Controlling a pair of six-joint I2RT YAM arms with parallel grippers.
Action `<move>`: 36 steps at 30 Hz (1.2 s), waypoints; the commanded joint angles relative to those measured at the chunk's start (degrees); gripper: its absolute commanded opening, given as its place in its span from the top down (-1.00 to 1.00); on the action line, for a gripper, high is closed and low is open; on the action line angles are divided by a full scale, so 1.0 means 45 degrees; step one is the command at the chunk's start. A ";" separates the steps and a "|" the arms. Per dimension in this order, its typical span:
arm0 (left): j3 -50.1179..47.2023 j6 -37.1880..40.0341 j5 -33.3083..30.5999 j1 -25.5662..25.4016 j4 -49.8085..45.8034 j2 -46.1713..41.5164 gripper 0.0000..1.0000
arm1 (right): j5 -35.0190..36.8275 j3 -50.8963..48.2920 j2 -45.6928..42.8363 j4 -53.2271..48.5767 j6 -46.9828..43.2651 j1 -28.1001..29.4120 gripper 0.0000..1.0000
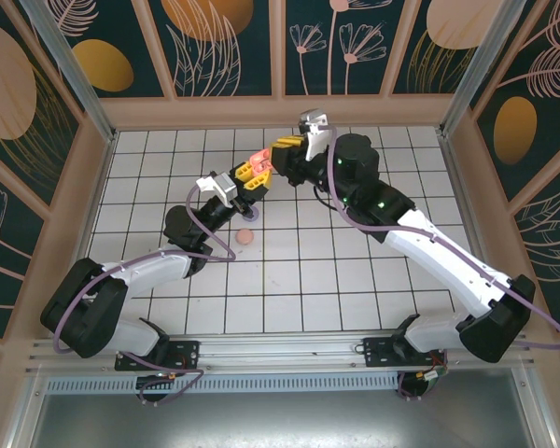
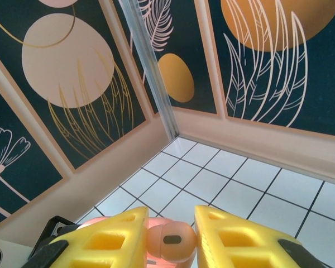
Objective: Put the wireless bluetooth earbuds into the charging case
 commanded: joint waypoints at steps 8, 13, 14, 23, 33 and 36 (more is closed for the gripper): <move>0.0377 -0.0244 0.0276 -0.0068 0.0761 -0.0005 1.00 | -0.0185 -0.0098 0.0242 0.0698 0.0199 -0.0175 0.47; 0.0375 -0.0282 0.0315 -0.0082 0.0770 -0.0024 1.00 | -0.0282 -0.0121 0.0307 0.0731 0.0283 -0.0263 0.47; 0.0406 -0.0301 0.0315 -0.0074 0.0777 -0.0024 1.00 | -0.0301 -0.0140 0.0321 0.0737 0.0305 -0.0261 0.47; 0.0455 -0.0340 0.0310 -0.0081 0.0800 -0.0005 1.00 | -0.0536 -0.0217 0.0476 0.0735 0.0442 -0.0283 0.47; 0.0455 -0.0369 0.0277 -0.0097 0.0800 -0.0004 1.00 | -0.0673 -0.0312 0.0649 0.0739 0.0517 -0.0266 0.48; 0.0475 -0.0378 0.0257 -0.0091 0.0795 0.0005 1.00 | -0.0673 -0.0413 0.0609 0.0765 0.0556 -0.0263 0.48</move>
